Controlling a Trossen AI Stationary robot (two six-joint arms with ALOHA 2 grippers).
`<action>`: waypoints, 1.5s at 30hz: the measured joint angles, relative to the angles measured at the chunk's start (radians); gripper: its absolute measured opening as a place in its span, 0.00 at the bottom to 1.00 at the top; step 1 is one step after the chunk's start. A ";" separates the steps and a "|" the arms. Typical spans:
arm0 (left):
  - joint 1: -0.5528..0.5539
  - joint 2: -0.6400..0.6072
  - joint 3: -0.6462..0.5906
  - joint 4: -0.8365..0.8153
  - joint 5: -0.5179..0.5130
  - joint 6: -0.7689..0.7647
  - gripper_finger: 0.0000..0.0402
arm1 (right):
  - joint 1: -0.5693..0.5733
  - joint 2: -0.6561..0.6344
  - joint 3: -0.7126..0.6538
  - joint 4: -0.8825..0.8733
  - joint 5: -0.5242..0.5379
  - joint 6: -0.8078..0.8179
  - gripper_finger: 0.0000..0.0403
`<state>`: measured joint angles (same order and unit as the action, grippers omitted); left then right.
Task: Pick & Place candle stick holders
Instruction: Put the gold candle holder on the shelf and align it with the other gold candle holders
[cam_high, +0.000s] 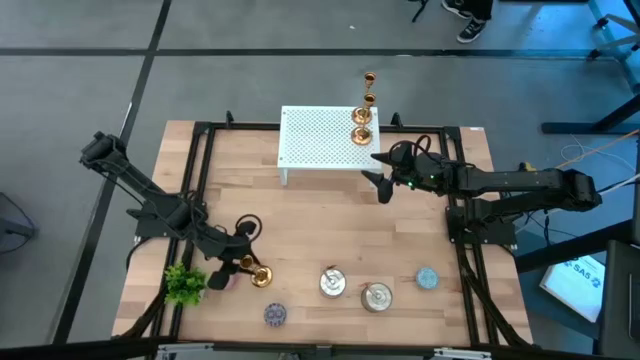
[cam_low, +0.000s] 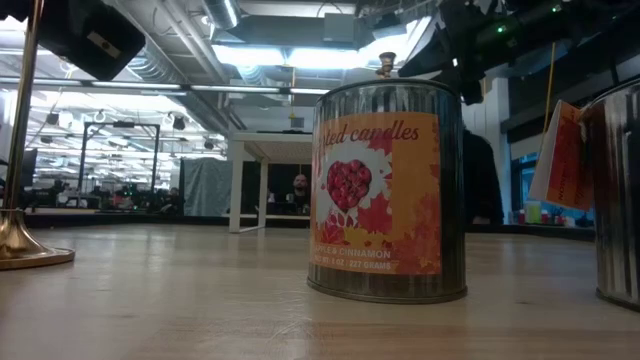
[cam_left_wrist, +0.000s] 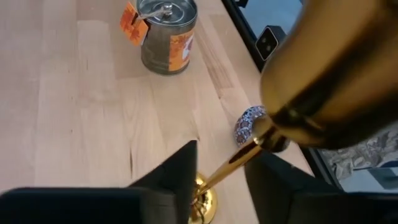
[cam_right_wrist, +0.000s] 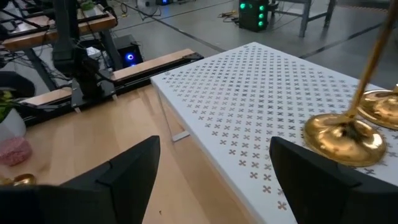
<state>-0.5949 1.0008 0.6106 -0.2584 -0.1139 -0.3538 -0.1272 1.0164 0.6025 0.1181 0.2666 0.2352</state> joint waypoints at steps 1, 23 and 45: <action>0.000 0.000 0.000 0.001 0.000 -0.001 0.24 | 0.000 0.000 0.000 0.000 -0.006 0.000 0.76; 0.182 -0.038 0.096 0.231 -0.262 0.137 0.03 | 0.125 0.094 0.000 0.225 -0.226 -0.125 0.76; 0.481 0.368 0.551 0.100 -0.097 0.183 0.03 | 0.188 0.389 0.292 0.213 -0.356 -0.211 0.73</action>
<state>-0.1143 1.3693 1.1611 -0.1585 -0.2110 -0.1703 0.0608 1.4058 0.8945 0.3312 -0.0893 0.0244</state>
